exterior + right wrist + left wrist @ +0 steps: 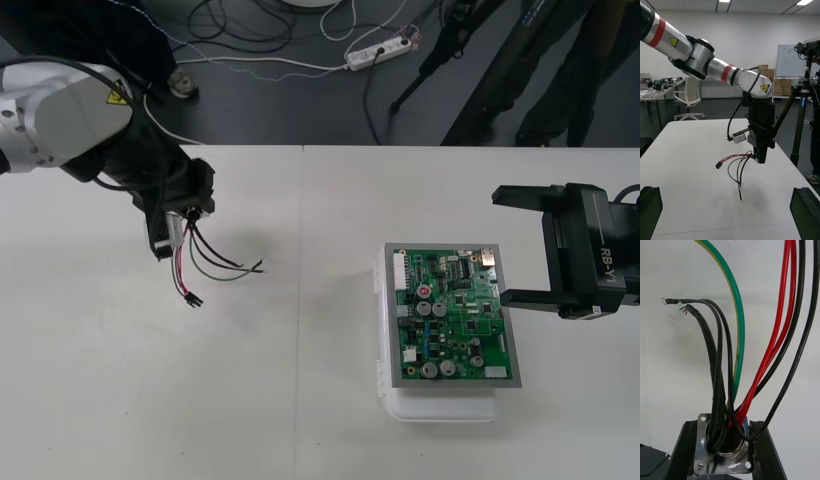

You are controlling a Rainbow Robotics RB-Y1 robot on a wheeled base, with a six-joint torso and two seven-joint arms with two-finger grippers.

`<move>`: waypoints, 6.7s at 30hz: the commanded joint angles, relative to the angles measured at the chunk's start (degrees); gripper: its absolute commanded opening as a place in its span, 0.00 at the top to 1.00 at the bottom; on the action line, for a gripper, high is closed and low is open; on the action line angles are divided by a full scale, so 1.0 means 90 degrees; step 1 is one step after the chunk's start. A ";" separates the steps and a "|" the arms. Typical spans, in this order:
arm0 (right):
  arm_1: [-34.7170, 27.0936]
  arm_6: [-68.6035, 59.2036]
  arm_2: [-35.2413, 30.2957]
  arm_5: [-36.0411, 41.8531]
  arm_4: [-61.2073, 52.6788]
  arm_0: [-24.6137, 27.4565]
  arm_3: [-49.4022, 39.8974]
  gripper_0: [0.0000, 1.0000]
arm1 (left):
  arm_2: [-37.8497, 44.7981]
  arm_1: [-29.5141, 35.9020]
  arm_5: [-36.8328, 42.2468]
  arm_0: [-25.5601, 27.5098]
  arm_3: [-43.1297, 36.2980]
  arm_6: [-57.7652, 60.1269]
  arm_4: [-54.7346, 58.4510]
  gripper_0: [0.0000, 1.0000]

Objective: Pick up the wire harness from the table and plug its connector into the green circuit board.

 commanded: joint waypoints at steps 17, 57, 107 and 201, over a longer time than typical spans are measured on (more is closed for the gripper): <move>-0.0231 0.0278 0.0057 0.0005 0.0027 -0.0106 -0.0195 0.00 | 0.1336 0.1312 -0.2388 0.0194 -0.0568 0.1303 0.2427 1.00; -0.0231 0.0073 0.0057 0.0005 0.0027 -0.0145 -0.0195 0.00 | 0.5809 0.0413 -0.2554 0.4520 -0.3351 0.6411 0.2837 1.00; -0.0221 -0.0396 0.0311 0.0005 -0.0052 -0.0145 -0.0381 0.00 | 0.5604 -0.2263 -0.2554 0.5819 -0.4972 1.0942 0.3521 1.00; -0.1198 -0.0669 0.2304 0.0005 -0.2298 -0.1463 0.1133 0.00 | 0.3260 -0.3151 -0.2554 0.5125 -0.4943 1.3598 0.4527 1.00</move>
